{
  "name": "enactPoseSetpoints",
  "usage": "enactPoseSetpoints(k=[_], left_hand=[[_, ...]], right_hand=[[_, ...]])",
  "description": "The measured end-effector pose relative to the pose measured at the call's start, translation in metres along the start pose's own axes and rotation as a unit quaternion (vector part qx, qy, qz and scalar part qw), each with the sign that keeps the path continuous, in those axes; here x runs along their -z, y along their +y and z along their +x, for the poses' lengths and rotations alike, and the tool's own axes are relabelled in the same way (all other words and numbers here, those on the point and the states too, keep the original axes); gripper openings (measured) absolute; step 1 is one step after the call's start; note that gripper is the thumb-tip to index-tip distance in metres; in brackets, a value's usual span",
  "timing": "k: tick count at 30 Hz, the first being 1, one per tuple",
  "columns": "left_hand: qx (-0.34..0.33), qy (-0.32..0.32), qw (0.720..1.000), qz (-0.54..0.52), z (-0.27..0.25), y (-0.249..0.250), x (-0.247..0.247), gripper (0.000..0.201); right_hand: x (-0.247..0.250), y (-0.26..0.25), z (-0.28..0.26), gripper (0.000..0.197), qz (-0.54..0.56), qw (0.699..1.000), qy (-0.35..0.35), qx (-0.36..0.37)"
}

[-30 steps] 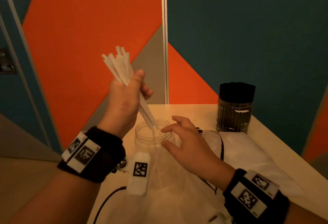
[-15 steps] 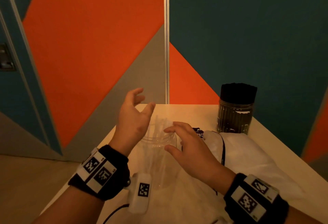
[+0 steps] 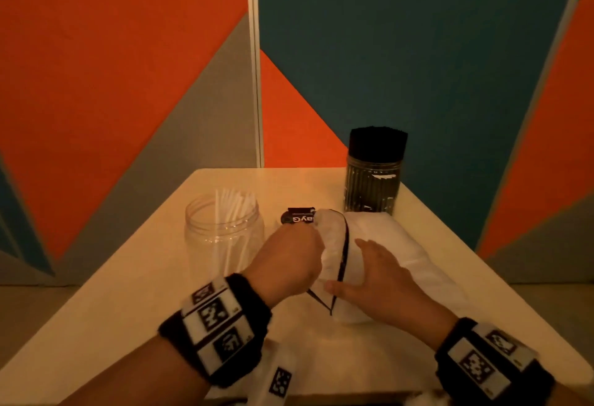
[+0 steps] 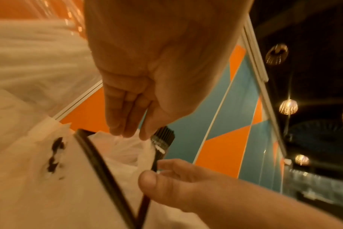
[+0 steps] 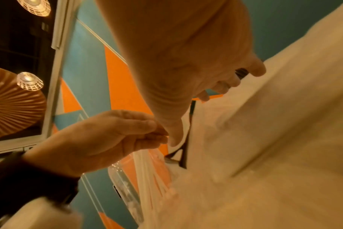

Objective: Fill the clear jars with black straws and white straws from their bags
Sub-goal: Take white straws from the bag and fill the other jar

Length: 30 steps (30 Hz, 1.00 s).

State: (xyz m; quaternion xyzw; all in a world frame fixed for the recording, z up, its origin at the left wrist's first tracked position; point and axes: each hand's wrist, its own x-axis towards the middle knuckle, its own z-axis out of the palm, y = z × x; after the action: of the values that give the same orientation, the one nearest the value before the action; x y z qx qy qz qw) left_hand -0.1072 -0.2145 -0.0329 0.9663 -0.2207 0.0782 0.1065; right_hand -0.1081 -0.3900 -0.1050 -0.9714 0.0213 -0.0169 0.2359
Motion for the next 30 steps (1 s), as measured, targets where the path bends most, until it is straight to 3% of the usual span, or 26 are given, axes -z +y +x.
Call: enactPoseSetpoints(k=[4,8,14,20,25,30], left_hand=[[-0.029,-0.106,0.994,0.013,0.035,0.003,-0.023,0.02],[-0.032,-0.137,0.99,0.015,0.065,0.011,-0.034,0.026],[-0.007,-0.181,0.983,-0.02,0.087,0.016,-0.042,0.02],[-0.028,-0.249,0.968,0.002,0.1,0.012,-0.028,0.033],[0.004,-0.268,0.963,0.029,0.095,0.01,-0.017,0.041],[0.04,-0.259,0.965,0.012,0.084,0.011,-0.027,0.023]], right_hand=[[-0.016,0.001,-0.003,0.138,-0.076,0.995,-0.064,-0.019],[-0.022,0.003,-0.006,0.144,-0.114,0.991,-0.067,-0.005],[-0.03,0.007,-0.002,0.147,-0.128,0.989,-0.067,-0.001],[-0.032,0.008,0.0,0.151,-0.131,0.988,-0.081,-0.002],[-0.033,0.009,0.0,0.15,-0.118,0.989,-0.087,0.004],[-0.031,0.007,-0.002,0.15,-0.117,0.989,-0.09,0.005]])
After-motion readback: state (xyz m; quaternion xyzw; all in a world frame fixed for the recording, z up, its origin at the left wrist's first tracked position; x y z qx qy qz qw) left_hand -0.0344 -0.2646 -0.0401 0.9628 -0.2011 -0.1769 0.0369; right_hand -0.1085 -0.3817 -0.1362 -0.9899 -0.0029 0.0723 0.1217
